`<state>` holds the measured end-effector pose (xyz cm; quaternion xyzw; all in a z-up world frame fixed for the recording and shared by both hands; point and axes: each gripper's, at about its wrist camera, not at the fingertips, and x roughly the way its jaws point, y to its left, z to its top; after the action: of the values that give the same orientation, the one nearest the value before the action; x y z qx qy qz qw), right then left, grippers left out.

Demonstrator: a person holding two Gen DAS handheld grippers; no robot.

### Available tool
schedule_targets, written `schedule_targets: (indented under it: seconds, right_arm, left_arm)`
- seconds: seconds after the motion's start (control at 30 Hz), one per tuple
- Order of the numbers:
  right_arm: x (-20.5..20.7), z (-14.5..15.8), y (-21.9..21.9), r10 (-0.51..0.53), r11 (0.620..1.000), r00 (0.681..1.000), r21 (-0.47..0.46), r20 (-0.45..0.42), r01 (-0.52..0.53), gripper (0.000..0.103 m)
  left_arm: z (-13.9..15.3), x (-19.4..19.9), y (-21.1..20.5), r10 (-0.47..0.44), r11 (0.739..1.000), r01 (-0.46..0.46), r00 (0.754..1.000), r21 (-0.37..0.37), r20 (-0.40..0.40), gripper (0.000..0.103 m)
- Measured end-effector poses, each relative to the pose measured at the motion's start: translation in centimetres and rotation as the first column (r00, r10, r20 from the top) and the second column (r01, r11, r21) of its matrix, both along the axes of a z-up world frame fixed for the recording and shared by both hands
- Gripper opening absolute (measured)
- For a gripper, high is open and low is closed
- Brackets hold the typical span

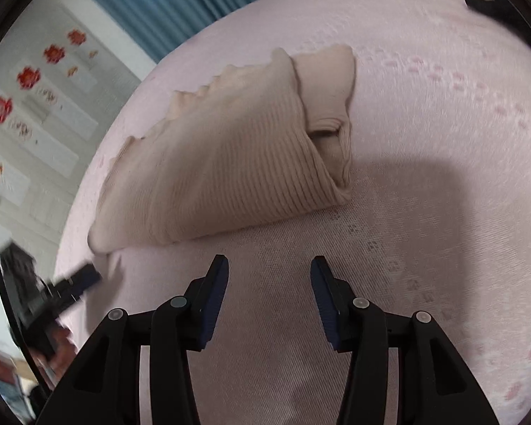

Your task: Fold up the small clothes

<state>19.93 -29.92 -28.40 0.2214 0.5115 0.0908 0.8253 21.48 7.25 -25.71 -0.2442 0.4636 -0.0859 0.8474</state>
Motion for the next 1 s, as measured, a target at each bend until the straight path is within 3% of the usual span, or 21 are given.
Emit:
schedule_targets:
  seconds: [0.27,0.33,0.37,0.4,0.43,0.47,0.53,0.73,0.87,1.0]
  right_arm:
    - [3.7,-0.9,-0.9,-0.13,0.987,0.991,0.097,0.007,0.129,0.056]
    - [4.6,-1.1,-0.9,-0.159,0.982,0.987,0.1,0.007,0.157,0.056]
    - [5.2,-1.1,-0.7,-0.17,0.981,0.985,0.096,0.011,0.168,0.056]
    - [5.7,-1.1,-0.6,-0.18,0.98,0.984,0.087,0.011,0.178,0.053]
    - [6.1,-1.1,-0.6,-0.186,0.98,0.982,0.076,0.013,0.184,0.035]
    - [6.5,-1.3,-0.5,-0.172,0.983,0.985,0.068,0.009,0.171,0.01]
    - [6.8,-1.3,-0.4,-0.162,0.984,0.987,0.077,0.003,0.161,0.01]
    - [4.2,0.1,-1.5,-0.181,0.974,0.983,0.14,-0.01,0.18,0.009]
    - [0.5,1.6,-1.1,-0.133,0.987,0.991,0.091,-0.013,0.134,0.009]
    - [-4.8,2.7,-1.0,-0.084,0.995,0.996,0.044,-0.026,0.085,0.009]
  left_arm:
    - [-1.5,4.3,1.6,0.066,0.984,-0.058,0.997,-0.168,0.037,0.065]
    - [-1.6,5.0,2.0,0.081,0.978,-0.072,0.996,-0.195,0.036,0.061]
    - [-1.6,5.2,2.2,0.093,0.976,-0.085,0.995,-0.199,0.031,0.055]
    - [-1.7,5.4,2.5,0.112,0.975,-0.105,0.993,-0.197,0.023,0.037]
    - [-1.9,5.5,2.8,0.129,0.972,-0.125,0.992,-0.198,0.011,0.028]
    - [-2.1,5.6,3.0,0.129,0.967,-0.127,0.992,-0.22,-0.004,0.017]
    - [-2.1,5.1,3.3,0.137,0.959,-0.135,0.991,-0.249,-0.01,0.012]
    - [0.8,1.0,2.5,0.114,0.983,-0.11,0.993,-0.148,0.022,0.011]
    - [1.7,-3.8,1.5,0.104,0.989,-0.103,0.995,-0.102,0.002,0.011]
    - [2.1,-9.3,1.6,0.084,0.991,-0.085,0.996,-0.101,-0.017,0.011]
